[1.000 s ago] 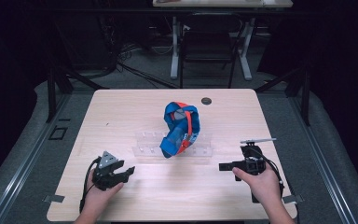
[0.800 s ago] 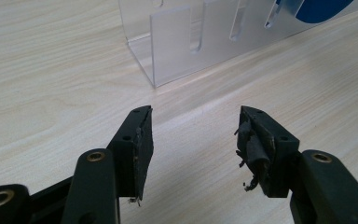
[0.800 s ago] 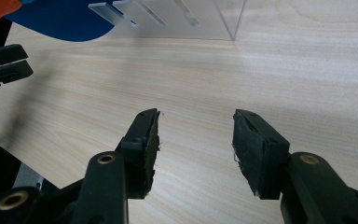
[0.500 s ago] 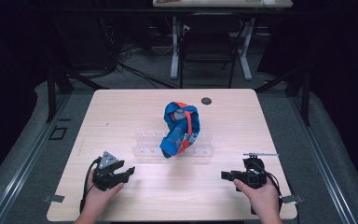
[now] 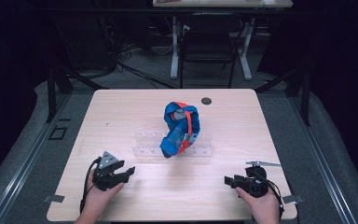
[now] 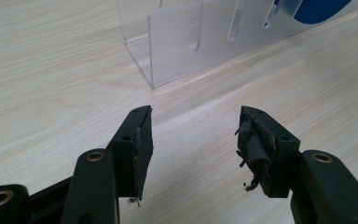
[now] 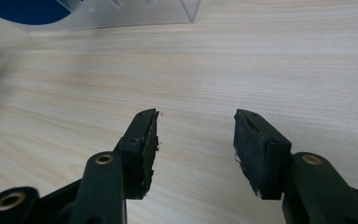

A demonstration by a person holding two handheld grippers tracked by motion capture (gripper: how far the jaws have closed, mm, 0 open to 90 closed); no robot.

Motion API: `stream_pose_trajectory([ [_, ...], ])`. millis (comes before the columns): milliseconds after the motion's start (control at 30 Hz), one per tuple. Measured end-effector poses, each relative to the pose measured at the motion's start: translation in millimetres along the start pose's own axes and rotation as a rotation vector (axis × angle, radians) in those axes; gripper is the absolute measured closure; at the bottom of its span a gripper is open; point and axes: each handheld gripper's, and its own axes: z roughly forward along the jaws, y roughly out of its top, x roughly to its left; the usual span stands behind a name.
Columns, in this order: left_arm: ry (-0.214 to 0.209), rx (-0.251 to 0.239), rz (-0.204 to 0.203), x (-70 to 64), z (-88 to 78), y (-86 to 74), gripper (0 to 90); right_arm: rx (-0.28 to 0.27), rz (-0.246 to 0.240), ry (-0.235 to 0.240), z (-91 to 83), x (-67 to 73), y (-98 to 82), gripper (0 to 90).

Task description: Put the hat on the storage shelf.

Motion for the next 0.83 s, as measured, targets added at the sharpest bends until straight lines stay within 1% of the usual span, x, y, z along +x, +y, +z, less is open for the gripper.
stream_pose_trajectory([
  [33,-0.001,-0.001,-0.003,-0.4,0.0,0.0,45.6,-0.007,-0.011,-0.015,0.4,-1.0,-1.8,49.0],
  [67,-0.002,0.000,-0.002,-0.6,-0.1,0.1,45.5,-0.025,-0.013,-0.037,1.7,-3.4,-4.0,49.1],
  [100,-0.002,-0.001,-0.001,-0.7,-0.2,0.2,45.5,-0.025,-0.013,-0.037,1.7,-3.4,-4.0,49.1],
  [133,-0.002,-0.001,-0.001,-0.6,-0.2,0.2,45.6,-0.048,0.000,-0.031,2.3,-6.9,-5.1,49.1],
  [167,-0.002,-0.001,-0.001,-0.6,-0.2,0.2,45.5,-0.048,0.000,-0.031,2.3,-6.9,-5.1,49.1],
  [200,-0.002,-0.001,-0.002,-0.4,-0.1,0.2,45.6,-0.062,0.015,-0.026,3.0,-10.1,-5.3,49.0],
  [267,-0.002,0.000,-0.002,-0.5,0.5,0.1,45.6,-0.055,0.025,-0.020,3.2,-12.2,-5.4,49.0],
  [400,-0.006,0.002,0.002,-1.3,0.9,0.1,45.6,-0.045,0.022,-0.026,4.4,-14.3,-6.6,49.0],
  [567,-0.015,0.007,0.005,-2.5,1.0,0.2,45.6,-0.072,0.021,-0.021,5.3,-15.2,-6.7,49.0],
  [633,-0.017,0.007,0.007,-3.2,1.4,0.0,45.6,-0.071,0.027,-0.014,5.1,-15.8,-6.8,48.9],
  [667,-0.016,0.002,0.008,-3.9,2.0,-0.2,45.6,-0.079,0.043,-0.003,5.2,-16.9,-7.2,48.9],
  [767,-0.025,0.000,0.019,-7.1,1.8,0.5,46.0,-0.079,0.046,0.005,4.5,-18.7,-7.1,48.8],
  [800,-0.036,-0.007,0.021,-11.1,1.9,2.0,46.7,-0.090,0.054,0.015,4.1,-19.3,-6.9,48.8],
  [833,-0.036,-0.007,0.021,-11.1,1.9,2.0,47.4,-0.090,0.054,0.015,4.1,-19.3,-6.9,48.8],
])
